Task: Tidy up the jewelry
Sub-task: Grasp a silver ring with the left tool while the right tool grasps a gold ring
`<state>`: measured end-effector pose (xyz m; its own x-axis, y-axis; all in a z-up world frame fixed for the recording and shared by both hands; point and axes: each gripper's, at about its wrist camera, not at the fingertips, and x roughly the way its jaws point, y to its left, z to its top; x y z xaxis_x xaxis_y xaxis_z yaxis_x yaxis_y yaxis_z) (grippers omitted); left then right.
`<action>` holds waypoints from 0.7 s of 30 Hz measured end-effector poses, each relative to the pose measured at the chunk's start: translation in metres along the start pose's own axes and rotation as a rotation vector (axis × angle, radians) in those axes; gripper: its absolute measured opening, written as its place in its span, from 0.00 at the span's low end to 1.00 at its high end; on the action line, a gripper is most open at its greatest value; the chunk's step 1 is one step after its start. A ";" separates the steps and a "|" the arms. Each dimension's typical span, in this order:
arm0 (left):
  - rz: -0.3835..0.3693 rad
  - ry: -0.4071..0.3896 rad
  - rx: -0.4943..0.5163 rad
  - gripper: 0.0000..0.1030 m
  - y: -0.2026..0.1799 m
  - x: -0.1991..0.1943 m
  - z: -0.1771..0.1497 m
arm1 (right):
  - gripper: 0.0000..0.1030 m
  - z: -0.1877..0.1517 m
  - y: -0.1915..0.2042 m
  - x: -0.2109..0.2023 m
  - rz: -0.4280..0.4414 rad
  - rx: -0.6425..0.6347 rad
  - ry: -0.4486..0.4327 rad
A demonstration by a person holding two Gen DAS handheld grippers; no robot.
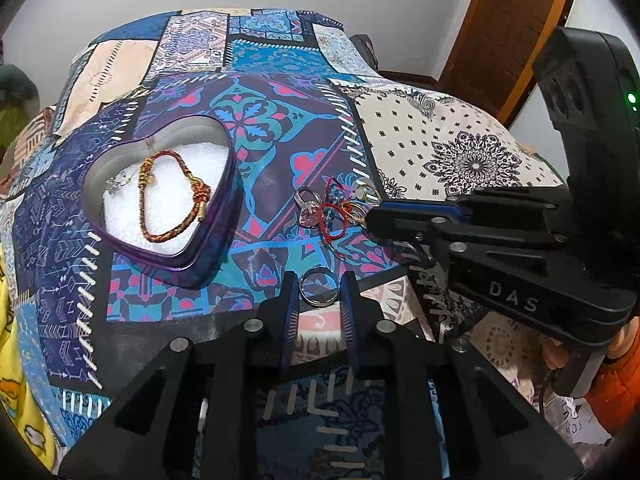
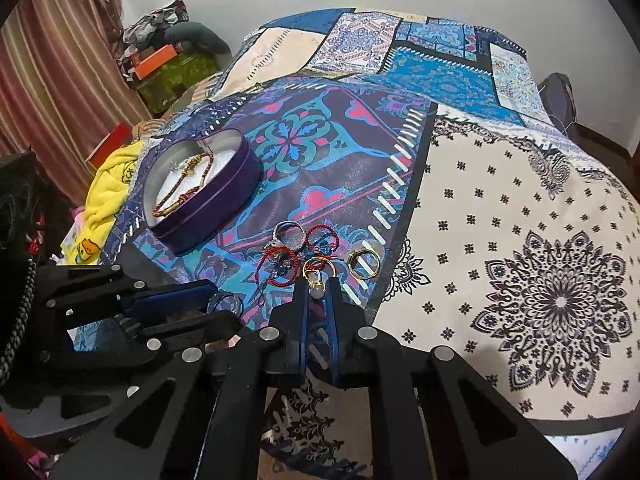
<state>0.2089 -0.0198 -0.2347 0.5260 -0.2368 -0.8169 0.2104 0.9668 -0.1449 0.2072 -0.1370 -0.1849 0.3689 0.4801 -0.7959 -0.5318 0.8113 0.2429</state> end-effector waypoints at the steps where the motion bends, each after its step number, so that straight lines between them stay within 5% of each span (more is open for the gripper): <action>1: 0.002 -0.005 0.000 0.20 0.000 -0.003 -0.001 | 0.07 -0.001 0.001 -0.004 -0.004 -0.006 -0.008; 6: 0.012 -0.027 -0.002 0.20 0.003 -0.016 -0.002 | 0.07 -0.001 0.001 -0.009 -0.019 -0.021 -0.012; 11: 0.038 -0.047 -0.017 0.20 0.011 -0.025 -0.001 | 0.17 0.001 -0.005 0.012 0.022 0.008 0.088; 21: 0.046 -0.058 -0.051 0.20 0.027 -0.028 -0.003 | 0.18 0.012 -0.004 0.025 -0.006 0.005 0.051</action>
<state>0.1975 0.0132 -0.2175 0.5817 -0.1959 -0.7895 0.1438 0.9800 -0.1372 0.2275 -0.1250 -0.1991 0.3329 0.4574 -0.8246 -0.5260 0.8159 0.2402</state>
